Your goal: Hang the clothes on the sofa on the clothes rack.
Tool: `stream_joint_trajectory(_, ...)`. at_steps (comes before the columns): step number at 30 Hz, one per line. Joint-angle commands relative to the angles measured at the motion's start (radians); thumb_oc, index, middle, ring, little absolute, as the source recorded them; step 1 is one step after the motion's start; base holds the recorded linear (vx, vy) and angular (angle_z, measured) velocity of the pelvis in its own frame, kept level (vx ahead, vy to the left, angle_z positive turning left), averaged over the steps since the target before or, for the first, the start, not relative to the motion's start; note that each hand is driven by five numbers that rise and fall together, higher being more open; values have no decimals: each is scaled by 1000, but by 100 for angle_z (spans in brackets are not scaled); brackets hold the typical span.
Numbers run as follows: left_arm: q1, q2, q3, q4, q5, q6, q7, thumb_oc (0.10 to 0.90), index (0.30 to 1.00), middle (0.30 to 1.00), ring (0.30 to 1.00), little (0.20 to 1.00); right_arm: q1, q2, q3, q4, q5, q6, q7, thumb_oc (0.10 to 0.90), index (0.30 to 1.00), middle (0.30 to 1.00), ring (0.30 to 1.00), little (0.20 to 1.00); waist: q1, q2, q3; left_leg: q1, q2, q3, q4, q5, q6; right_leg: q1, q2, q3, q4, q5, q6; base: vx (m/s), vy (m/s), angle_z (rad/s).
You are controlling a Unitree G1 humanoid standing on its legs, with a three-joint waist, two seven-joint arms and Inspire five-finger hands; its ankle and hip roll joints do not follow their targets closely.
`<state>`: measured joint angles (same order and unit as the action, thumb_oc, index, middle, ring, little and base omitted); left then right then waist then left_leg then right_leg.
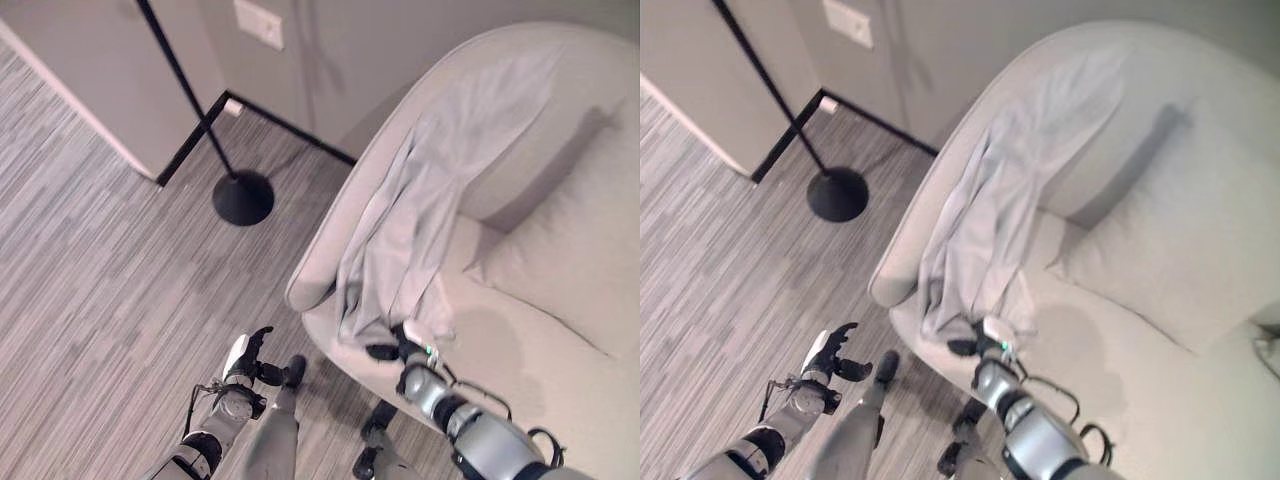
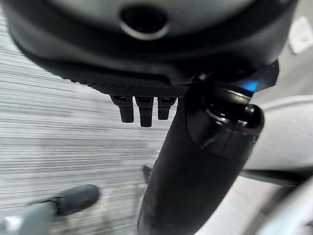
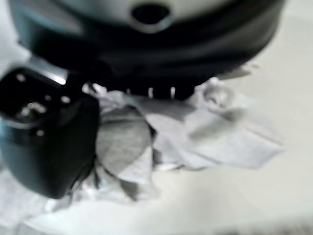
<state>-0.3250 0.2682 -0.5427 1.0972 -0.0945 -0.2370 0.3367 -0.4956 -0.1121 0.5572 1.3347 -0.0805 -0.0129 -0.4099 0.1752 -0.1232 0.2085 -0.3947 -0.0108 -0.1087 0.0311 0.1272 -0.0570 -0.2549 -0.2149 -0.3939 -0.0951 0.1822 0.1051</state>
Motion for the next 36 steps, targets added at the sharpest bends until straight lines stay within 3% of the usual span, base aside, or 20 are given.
stream_joint_trajectory(1, 57, 12, 13, 14, 7, -16, 9, 800, 900, 900, 900, 900, -96, -22, -112, -80, 244, -95, -25, 400, 300, 300, 300, 300, 28, 38, 68, 16, -4, -3, -62, -54, -11, 113, -82, 31, 69, -121, 68, 85, 43, -59)
stream_joint_trajectory(2, 77, 8, 32, 10, -1, -13, 3, 800, 900, 900, 900, 900, -48, -14, -159, -167, 352, -129, -4, 400, 300, 300, 300, 300, 4, 35, 41, 48, -3, 4, -57, -66, -5, 133, -82, 40, 76, -131, 65, 105, 67, -50)
stream_joint_trajectory(4, 172, 16, 115, -66, -59, 7, -34, 800, 900, 900, 900, 900, 99, -64, -252, -564, 587, -200, 63, 400, 300, 300, 300, 300, -56, 31, -47, 148, 8, 44, -55, -95, 7, 190, -77, 71, 103, -155, 64, 145, 101, -21)
stream_joint_trajectory(7, 259, 31, 185, -169, -111, 26, -86, 800, 900, 900, 900, 900, 134, -183, -343, -844, 704, -229, 107, 400, 300, 300, 300, 300, -78, 28, -147, 250, 14, 73, -68, -121, 17, 253, -77, 93, 102, -161, 71, 160, 66, -63)
stream_joint_trajectory(9, 298, 45, 230, -297, -164, 25, -113, 800, 900, 900, 900, 900, 96, -298, -383, -1000, 697, -231, 115, 400, 300, 300, 300, 300, -84, 26, -196, 299, 18, 90, -80, -132, 19, 282, -75, 109, 102, -164, 74, 97, 31, -18)
stream_joint_trajectory(14, 329, 81, 291, -519, -174, 14, -99, 800, 900, 900, 900, 900, -8, -423, -407, -1096, 676, -224, 101, 400, 300, 300, 300, 300, -88, 21, -241, 347, 19, 105, -87, -143, 23, 306, -71, 123, 109, -171, 75, 35, 9, -14)
stream_joint_trajectory(16, 331, 81, 292, -521, -173, 15, -99, 800, 900, 900, 900, 900, -8, -423, -406, -1095, 676, -224, 101, 400, 300, 300, 300, 300, -88, 21, -239, 350, 20, 105, -88, -143, 23, 307, -71, 124, 110, -171, 75, 10, 4, -2)
stream_joint_trajectory(21, 321, 115, 357, -670, -59, 11, -29, 800, 900, 900, 900, 900, -70, -495, -411, -1206, 654, -227, 95, 400, 300, 300, 300, 300, -100, 15, -261, 390, 20, 115, -93, -157, 24, 326, -68, 143, 128, -184, 75, 18, 5, -6)
stream_joint_trajectory(22, 292, 122, 381, -705, 5, 4, 28, 800, 900, 900, 900, 900, -99, -513, -405, -1247, 644, -238, 91, 400, 300, 300, 300, 300, -108, 11, -269, 402, 21, 120, -96, -160, 24, 328, -68, 150, 130, -184, 76, 12, 4, -11)
stream_joint_trajectory(25, 257, 128, 387, -719, 56, -3, 79, 800, 900, 900, 900, 900, -128, -521, -395, -1274, 639, -252, 84, 400, 300, 300, 300, 300, -115, 8, -273, 406, 23, 126, -97, -163, 23, 327, -69, 157, 129, -181, 77, -7, -3, -6)
stream_joint_trajectory(28, 198, 140, 370, -730, 114, -23, 129, 800, 900, 900, 900, 900, -185, -534, -368, -1298, 629, -272, 71, 400, 300, 300, 300, 300, -127, 5, -281, 415, 24, 135, -100, -166, 23, 323, -68, 167, 131, -178, 78, -3, -4, -4)
stream_joint_trajectory(31, 135, 157, 314, -713, 180, -34, 167, 800, 900, 900, 900, 900, -282, -550, -342, -1304, 615, -293, 35, 400, 300, 300, 300, 300, -140, 5, -290, 427, 26, 142, -105, -169, 24, 319, -66, 181, 138, -178, 77, 8, 10, -16)
stream_joint_trajectory(33, 89, 150, 227, -688, 218, -39, 182, 800, 900, 900, 900, 900, -442, -588, -291, -1269, 633, -311, 0, 400, 300, 300, 300, 300, -153, 0, -295, 438, 25, 154, -104, -177, 26, 315, -64, 197, 149, -177, 77, 18, 14, -15)
stream_joint_trajectory(36, 63, 136, 184, -681, 218, -39, 182, 800, 900, 900, 900, 900, -512, -595, -260, -1248, 652, -320, -16, 400, 300, 300, 300, 300, -161, -1, -296, 443, 27, 159, -104, -180, 28, 311, -63, 205, 152, -177, 77, 2, 3, -14)
